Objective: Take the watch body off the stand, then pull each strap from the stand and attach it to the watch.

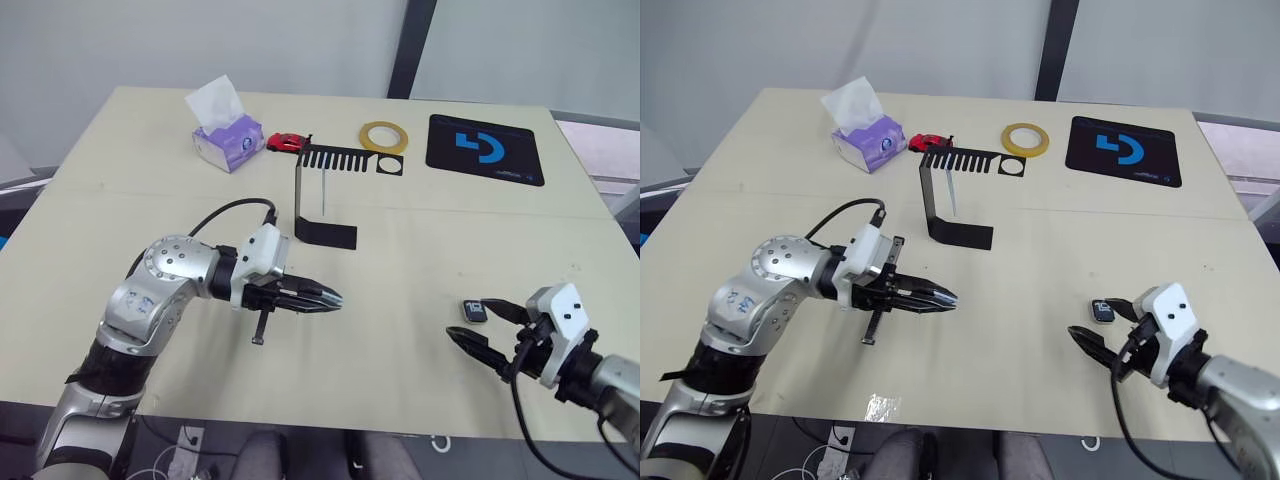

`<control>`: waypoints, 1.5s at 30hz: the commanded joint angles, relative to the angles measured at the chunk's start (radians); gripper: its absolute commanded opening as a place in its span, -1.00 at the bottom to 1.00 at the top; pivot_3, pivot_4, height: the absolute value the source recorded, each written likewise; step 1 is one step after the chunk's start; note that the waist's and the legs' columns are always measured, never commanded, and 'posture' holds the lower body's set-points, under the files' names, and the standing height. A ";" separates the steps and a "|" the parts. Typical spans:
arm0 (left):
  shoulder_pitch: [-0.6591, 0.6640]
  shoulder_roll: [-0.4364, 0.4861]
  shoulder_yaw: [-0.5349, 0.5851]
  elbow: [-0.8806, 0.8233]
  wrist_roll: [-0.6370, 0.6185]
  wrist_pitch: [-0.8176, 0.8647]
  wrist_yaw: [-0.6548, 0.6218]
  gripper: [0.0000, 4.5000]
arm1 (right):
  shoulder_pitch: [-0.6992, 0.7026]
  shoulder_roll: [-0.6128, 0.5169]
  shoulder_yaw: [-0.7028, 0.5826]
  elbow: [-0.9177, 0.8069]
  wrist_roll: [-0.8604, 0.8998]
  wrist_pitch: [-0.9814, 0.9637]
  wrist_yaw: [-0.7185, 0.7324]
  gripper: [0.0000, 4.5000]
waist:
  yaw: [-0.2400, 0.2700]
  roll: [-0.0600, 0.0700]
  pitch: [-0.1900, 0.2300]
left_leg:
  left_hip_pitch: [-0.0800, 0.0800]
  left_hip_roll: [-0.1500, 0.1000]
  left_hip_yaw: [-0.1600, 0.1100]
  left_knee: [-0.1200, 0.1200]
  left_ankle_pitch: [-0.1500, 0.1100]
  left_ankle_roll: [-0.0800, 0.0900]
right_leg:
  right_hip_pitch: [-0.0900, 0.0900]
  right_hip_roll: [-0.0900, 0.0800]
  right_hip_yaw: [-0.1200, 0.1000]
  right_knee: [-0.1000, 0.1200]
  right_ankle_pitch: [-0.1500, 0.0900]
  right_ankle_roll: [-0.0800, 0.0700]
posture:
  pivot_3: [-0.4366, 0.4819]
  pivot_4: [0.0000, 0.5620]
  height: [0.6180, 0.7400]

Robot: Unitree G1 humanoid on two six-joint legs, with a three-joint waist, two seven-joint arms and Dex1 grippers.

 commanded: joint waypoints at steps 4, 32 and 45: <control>-0.055 -0.019 -0.025 0.021 0.020 -0.031 -0.026 -1.00 | 0.046 0.220 0.021 -0.217 -0.011 0.184 -0.371 0.96 | -0.002 0.000 0.000 | 0.001 0.000 0.000 0.000 0.000 -0.001 | 0.000 0.000 0.000 0.001 0.000 -0.001 | -0.05 -0.47 0.97; -0.075 -0.035 -0.008 0.069 0.031 -0.051 -0.021 -1.00 | -0.148 0.414 0.226 -0.011 -0.254 0.142 -0.637 0.96 | -0.003 0.001 0.000 | -0.001 0.000 0.001 0.000 0.000 0.000 | -0.003 0.002 0.000 0.003 -0.001 -0.002 | -0.05 -0.47 0.97; -0.076 -0.039 0.006 0.067 0.021 -0.037 -0.010 -1.00 | -0.171 0.362 0.195 0.080 -0.272 0.093 -0.579 0.96 | -0.003 0.001 0.000 | 0.000 0.000 0.001 0.000 0.000 0.000 | -0.003 0.002 0.000 0.004 -0.001 -0.002 | -0.05 -0.47 0.97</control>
